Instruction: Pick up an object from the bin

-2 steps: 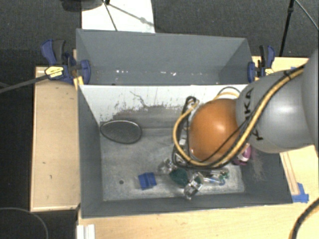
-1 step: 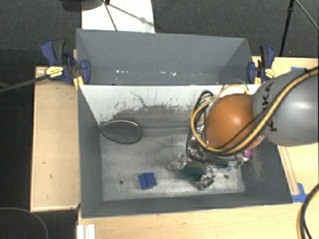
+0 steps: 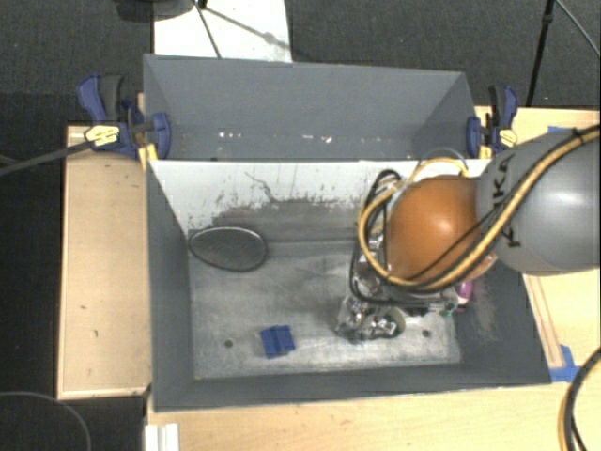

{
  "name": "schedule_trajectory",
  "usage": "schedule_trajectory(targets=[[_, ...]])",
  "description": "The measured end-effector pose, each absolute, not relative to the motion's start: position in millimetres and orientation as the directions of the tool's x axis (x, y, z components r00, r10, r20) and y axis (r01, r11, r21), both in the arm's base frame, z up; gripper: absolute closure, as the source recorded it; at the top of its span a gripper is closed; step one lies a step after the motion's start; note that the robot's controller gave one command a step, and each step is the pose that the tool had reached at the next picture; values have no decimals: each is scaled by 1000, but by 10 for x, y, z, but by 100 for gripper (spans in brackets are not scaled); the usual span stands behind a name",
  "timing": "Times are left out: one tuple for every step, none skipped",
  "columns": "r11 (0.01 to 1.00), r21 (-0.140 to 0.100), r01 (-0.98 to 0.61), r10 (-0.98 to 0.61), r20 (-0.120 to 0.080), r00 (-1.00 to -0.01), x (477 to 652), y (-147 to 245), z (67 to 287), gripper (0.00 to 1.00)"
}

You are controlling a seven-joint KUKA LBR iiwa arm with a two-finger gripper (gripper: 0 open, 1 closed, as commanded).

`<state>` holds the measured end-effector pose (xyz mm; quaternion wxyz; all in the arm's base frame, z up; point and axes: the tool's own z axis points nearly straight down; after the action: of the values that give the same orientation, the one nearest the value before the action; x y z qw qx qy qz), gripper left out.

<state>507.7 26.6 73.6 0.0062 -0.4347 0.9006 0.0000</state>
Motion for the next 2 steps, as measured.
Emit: schedule_trajectory(targets=[[625, -3, -781, -781, -5, -625, 5061, 246, 719, 0], [587, -4, -810, -810, -8, -587, 5451, -267, 723, 0]])
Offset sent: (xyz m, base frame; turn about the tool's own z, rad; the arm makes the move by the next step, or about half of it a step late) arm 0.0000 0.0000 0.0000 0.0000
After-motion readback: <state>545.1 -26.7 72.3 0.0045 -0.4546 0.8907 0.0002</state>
